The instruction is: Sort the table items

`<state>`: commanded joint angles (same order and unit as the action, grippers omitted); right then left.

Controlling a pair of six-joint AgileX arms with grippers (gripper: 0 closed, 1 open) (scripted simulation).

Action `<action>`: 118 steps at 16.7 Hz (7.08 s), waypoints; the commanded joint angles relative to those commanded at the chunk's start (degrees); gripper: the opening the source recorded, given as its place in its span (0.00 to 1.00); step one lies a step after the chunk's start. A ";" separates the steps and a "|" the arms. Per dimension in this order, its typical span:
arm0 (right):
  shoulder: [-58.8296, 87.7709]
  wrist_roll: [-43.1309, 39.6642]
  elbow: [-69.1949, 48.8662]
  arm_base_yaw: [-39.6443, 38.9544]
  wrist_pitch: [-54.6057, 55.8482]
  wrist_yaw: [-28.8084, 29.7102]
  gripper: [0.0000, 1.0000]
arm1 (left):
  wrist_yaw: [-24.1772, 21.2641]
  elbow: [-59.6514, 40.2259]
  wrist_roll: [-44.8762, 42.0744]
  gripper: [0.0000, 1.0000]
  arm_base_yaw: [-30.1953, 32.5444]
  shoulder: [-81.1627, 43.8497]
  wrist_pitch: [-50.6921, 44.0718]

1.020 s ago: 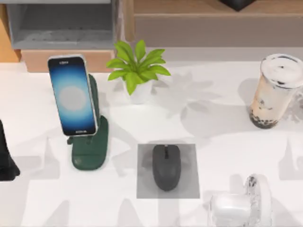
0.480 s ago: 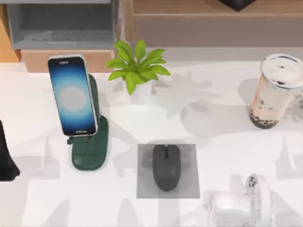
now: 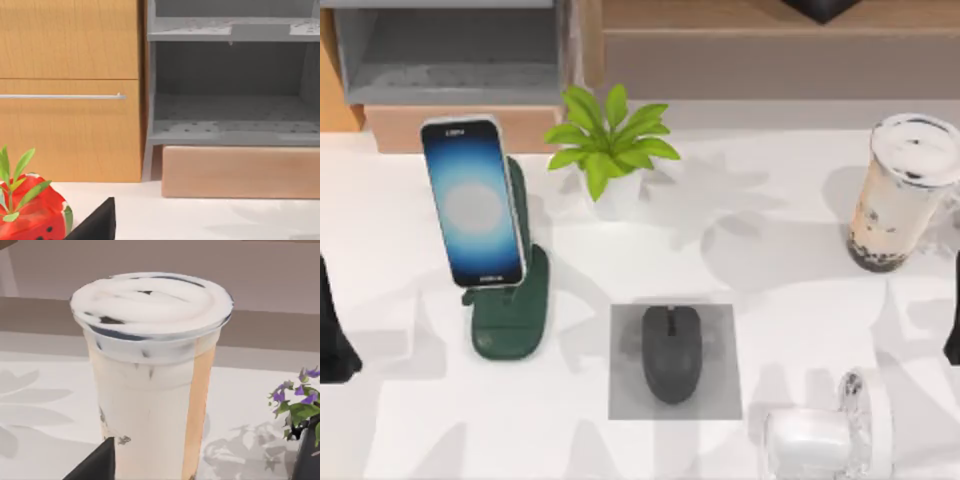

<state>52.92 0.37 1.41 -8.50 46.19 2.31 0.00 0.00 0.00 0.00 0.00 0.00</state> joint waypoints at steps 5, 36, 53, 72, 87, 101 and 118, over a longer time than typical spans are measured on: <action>32.79 0.86 -5.81 -6.78 24.68 7.74 1.00 | 0.00 0.00 0.00 1.00 0.00 0.00 0.00; 64.52 1.99 -25.46 -11.24 40.86 19.57 0.55 | 0.00 0.00 0.00 1.00 0.00 0.00 0.00; 64.20 2.07 -25.37 -11.28 40.64 19.56 0.00 | 0.00 0.00 0.00 1.00 0.00 0.00 0.00; 53.89 2.63 -38.67 -5.35 31.46 12.77 0.00 | 0.00 0.00 0.00 1.00 0.00 0.00 0.00; 56.81 0.14 -75.94 18.96 -11.52 -9.63 0.00 | 0.00 0.00 0.00 1.00 0.00 0.00 0.00; 60.21 -1.03 -82.62 22.01 -19.62 -13.81 0.00 | 0.00 0.00 0.00 1.00 0.00 0.00 0.00; 60.50 -1.23 -82.82 22.18 -19.65 -13.90 0.75 | 0.00 0.00 0.00 1.00 0.00 0.00 0.00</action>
<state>113.42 -0.86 -81.41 13.67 26.54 -11.60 0.00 0.00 0.00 0.00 0.00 0.00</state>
